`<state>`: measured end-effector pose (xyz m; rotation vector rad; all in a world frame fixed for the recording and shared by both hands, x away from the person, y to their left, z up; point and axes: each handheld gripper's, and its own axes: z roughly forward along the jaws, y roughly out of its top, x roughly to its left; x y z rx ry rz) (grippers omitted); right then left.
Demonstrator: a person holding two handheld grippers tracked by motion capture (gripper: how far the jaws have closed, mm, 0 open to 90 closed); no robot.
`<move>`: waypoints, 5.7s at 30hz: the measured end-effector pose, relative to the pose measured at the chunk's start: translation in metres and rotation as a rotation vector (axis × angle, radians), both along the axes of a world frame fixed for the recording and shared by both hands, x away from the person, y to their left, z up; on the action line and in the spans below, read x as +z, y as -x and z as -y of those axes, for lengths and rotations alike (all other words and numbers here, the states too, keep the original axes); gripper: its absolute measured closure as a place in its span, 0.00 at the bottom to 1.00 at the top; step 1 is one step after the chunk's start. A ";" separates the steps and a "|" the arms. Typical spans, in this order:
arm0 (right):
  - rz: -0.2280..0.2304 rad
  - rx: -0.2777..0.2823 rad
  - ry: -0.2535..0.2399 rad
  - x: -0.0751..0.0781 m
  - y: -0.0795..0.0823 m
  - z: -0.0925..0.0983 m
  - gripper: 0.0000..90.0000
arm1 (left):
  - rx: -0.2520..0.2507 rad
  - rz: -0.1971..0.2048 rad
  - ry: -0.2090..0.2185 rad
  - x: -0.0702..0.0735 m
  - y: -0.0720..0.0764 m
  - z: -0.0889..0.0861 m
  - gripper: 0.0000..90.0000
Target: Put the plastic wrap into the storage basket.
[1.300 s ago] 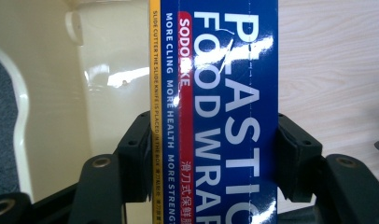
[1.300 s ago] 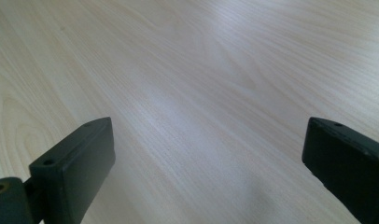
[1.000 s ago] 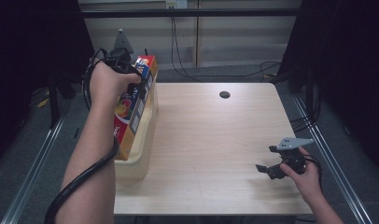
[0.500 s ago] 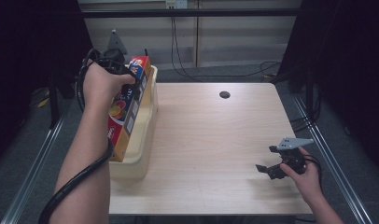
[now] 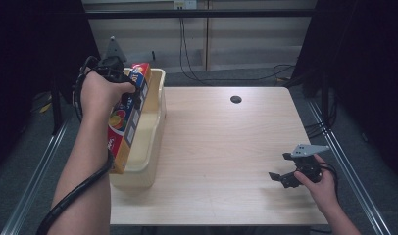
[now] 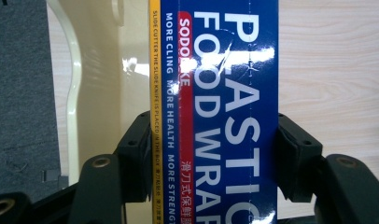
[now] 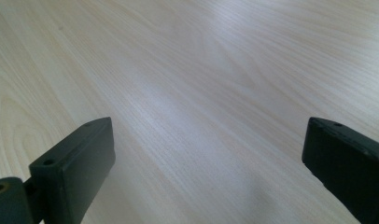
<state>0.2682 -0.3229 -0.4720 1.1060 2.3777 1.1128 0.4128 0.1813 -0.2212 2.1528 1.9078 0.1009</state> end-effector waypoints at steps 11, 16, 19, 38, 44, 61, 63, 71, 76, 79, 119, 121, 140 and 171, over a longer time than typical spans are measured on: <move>-0.001 0.000 0.005 -0.001 0.000 -0.001 0.03 | 0.025 -0.022 0.015 -0.013 0.003 -0.014 0.45; 0.000 -0.002 0.005 -0.001 0.000 -0.001 0.03 | 0.030 -0.028 0.013 -0.018 0.004 -0.019 0.45; 0.001 0.002 0.004 -0.001 0.000 -0.002 0.03 | 0.033 -0.029 0.010 -0.023 0.004 -0.021 0.45; 0.007 0.005 0.012 0.000 0.000 -0.003 0.03 | 0.030 -0.077 0.015 -0.048 0.002 -0.025 0.45; 0.007 0.010 0.017 0.000 0.000 -0.003 0.03 | 0.032 -0.084 0.011 -0.055 0.003 -0.027 0.45; 0.007 0.012 0.020 -0.001 0.000 -0.004 0.03 | 0.036 -0.113 0.018 -0.074 0.000 -0.026 0.45; 0.007 0.011 0.020 -0.001 0.000 -0.004 0.03 | 0.030 -0.117 0.016 -0.075 0.000 -0.027 0.45; 0.007 0.013 0.021 -0.001 0.000 -0.004 0.03 | 0.040 -0.128 0.020 -0.078 0.001 -0.028 0.45; 0.007 0.014 0.021 -0.001 0.000 -0.005 0.03 | 0.042 -0.132 0.027 -0.079 0.001 -0.028 0.45; 0.008 0.012 0.023 -0.001 0.000 -0.005 0.03 | 0.037 -0.136 0.022 -0.081 0.001 -0.027 0.45; -0.007 0.030 0.033 -0.004 0.000 -0.007 0.02 | 0.029 -0.197 -0.010 -0.108 -0.009 -0.019 0.44; -0.008 0.030 0.035 -0.004 0.000 -0.007 0.02 | 0.034 -0.200 -0.007 -0.109 -0.009 -0.018 0.44; -0.006 0.032 0.035 -0.004 -0.001 -0.006 0.02 | 0.030 -0.224 -0.024 -0.115 -0.012 -0.016 0.44; -0.010 0.034 0.036 -0.003 -0.001 -0.006 0.02 | 0.041 -0.127 0.054 -0.075 -0.011 -0.005 0.40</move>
